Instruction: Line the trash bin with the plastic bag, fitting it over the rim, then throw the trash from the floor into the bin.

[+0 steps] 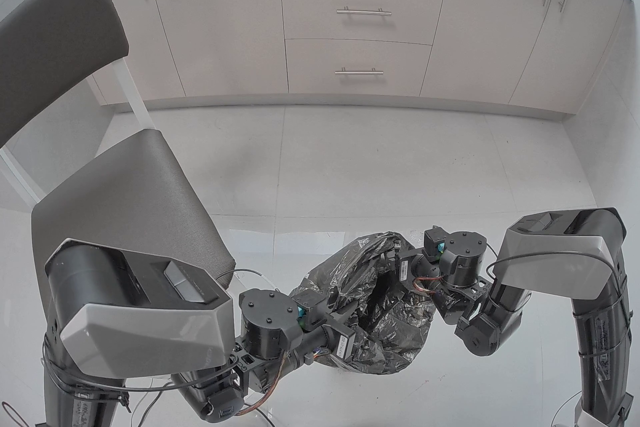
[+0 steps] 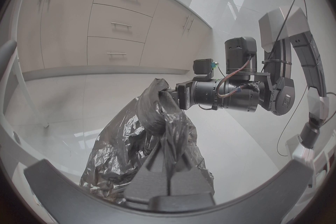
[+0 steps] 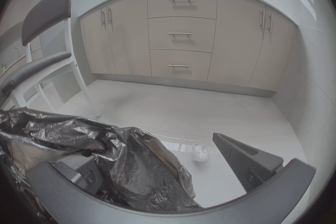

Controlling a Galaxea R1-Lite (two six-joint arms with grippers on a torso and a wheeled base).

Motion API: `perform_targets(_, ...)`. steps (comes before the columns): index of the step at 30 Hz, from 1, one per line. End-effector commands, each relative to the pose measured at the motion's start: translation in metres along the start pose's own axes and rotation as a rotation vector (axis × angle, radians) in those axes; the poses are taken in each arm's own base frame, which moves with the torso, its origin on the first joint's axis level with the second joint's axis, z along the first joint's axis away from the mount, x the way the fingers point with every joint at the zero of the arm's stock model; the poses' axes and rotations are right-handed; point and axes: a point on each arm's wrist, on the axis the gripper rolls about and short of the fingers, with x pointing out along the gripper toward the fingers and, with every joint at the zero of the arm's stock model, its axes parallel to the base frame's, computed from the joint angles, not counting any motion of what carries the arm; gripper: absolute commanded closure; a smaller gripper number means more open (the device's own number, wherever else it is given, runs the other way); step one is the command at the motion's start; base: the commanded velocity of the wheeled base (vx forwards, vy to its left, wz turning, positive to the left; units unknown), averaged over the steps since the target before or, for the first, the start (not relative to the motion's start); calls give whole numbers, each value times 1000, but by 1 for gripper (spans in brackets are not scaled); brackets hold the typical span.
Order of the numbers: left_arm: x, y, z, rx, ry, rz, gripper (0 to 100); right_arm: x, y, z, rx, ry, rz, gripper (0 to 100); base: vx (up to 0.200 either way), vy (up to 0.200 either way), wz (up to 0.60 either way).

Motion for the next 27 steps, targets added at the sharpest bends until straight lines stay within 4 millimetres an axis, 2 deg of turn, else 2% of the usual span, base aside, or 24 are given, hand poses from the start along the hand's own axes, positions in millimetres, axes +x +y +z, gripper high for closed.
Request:
perform_targets(1, 12, -6, 5, 16, -45, -9, 100, 2, 0, 0, 6, -7, -1, 0, 0, 0, 0)
perform_targets(3, 21, -8, 8, 20, -67, -17, 100, 1, 0, 0, 10, -7, -1, 0, 0, 0, 0)
perform_targets(6, 27, -8, -2, 26, -48, -15, 100, 1, 0, -2, 13, -3, -1, 0, 0, 0, 0)
perform_targets(10, 25, 3, -15, 30, -5, 28, 100, 5, 2, -5, 19, -3, -1, 0, 0, 0, 0)
perform_targets(15, 24, 13, -17, 25, 6, 65, 100, 12, 6, -11, 23, -10, 0, 0, 0, 0, 0)
perform_targets(27, 18, 20, -30, 27, 59, 86, 100, 13, 9, -19, 23, -3, 6, 0, 0, 0, 0)
